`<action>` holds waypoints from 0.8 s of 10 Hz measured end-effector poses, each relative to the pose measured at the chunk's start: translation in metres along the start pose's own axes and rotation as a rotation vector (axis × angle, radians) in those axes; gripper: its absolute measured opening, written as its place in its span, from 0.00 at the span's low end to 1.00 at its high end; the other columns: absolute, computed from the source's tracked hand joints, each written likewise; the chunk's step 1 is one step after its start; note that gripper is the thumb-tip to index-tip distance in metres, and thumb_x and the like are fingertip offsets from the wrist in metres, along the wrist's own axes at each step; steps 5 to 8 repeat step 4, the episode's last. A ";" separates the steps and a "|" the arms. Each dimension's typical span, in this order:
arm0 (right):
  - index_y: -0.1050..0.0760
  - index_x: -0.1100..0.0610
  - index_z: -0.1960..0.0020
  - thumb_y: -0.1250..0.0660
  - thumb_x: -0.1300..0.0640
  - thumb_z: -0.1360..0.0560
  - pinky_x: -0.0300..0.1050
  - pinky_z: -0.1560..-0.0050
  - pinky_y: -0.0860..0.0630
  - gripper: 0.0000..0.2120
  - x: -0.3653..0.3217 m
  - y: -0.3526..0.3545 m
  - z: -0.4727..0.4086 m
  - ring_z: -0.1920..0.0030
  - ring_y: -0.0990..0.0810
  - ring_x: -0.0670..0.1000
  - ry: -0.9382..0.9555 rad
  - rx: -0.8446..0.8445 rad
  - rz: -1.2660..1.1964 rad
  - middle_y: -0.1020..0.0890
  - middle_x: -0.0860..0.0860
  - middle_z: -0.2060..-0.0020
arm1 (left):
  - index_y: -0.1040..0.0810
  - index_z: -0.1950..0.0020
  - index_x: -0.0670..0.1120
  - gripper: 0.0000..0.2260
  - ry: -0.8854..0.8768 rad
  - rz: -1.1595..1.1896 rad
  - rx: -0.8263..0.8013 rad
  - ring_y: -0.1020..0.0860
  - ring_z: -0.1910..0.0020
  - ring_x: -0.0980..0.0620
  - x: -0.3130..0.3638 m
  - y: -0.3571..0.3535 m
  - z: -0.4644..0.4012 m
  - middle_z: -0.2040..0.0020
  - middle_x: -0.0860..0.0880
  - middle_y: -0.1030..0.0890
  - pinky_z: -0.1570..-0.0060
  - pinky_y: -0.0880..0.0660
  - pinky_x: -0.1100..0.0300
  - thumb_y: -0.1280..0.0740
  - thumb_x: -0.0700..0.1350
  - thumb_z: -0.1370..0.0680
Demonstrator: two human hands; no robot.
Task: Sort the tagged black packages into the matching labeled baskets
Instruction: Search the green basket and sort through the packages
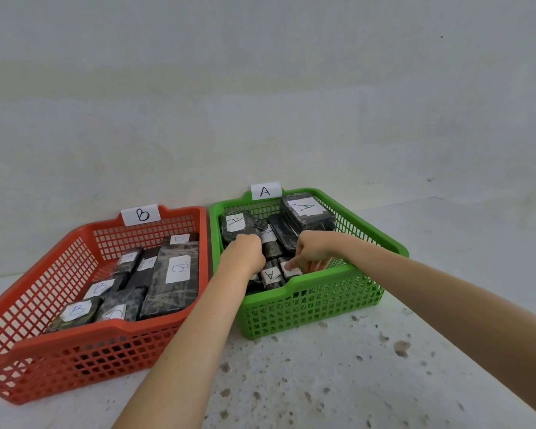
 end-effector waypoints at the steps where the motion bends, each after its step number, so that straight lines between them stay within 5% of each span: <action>1: 0.26 0.65 0.47 0.34 0.44 0.27 0.48 0.50 0.21 0.24 0.006 0.004 -0.004 0.56 0.20 0.53 -0.026 0.034 0.026 0.17 0.58 0.50 | 0.27 0.43 0.28 0.14 -0.004 -0.001 0.040 0.24 0.44 0.33 0.001 0.003 -0.001 0.41 0.30 0.25 0.46 0.26 0.42 0.45 0.30 0.26; 2: 0.28 0.62 0.55 0.35 0.43 0.27 0.48 0.52 0.20 0.20 0.007 0.006 -0.003 0.60 0.20 0.53 -0.053 0.060 0.057 0.17 0.59 0.50 | 0.27 0.42 0.28 0.15 -0.003 -0.009 0.043 0.24 0.43 0.33 0.002 0.003 0.001 0.41 0.30 0.25 0.46 0.26 0.42 0.44 0.30 0.26; 3: 0.30 0.62 0.53 0.36 0.44 0.26 0.44 0.64 0.21 0.20 0.005 0.011 -0.002 0.69 0.21 0.51 -0.071 0.099 0.028 0.17 0.61 0.52 | 0.26 0.43 0.32 0.13 -0.024 -0.066 0.059 0.22 0.46 0.36 0.004 0.008 0.005 0.43 0.34 0.23 0.48 0.24 0.45 0.43 0.32 0.26; 4: 0.30 0.63 0.56 0.38 0.48 0.23 0.41 0.68 0.22 0.16 -0.009 0.025 0.011 0.70 0.19 0.53 -0.035 0.193 0.012 0.17 0.61 0.58 | 0.27 0.46 0.37 0.10 -0.070 -0.061 0.128 0.22 0.50 0.40 0.010 0.018 0.012 0.46 0.39 0.23 0.58 0.27 0.51 0.43 0.33 0.25; 8: 0.30 0.63 0.56 0.38 0.48 0.23 0.41 0.68 0.22 0.16 -0.009 0.025 0.011 0.70 0.19 0.53 -0.035 0.193 0.012 0.17 0.61 0.58 | 0.27 0.46 0.37 0.10 -0.070 -0.061 0.128 0.22 0.50 0.40 0.010 0.018 0.012 0.46 0.39 0.23 0.58 0.27 0.51 0.43 0.33 0.25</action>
Point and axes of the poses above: each hand's wrist, its own z-axis away from the middle knuckle, its own y-axis out of the back of the hand, x = y × z, the point moved 5 cm from there along -z, towards the middle knuckle
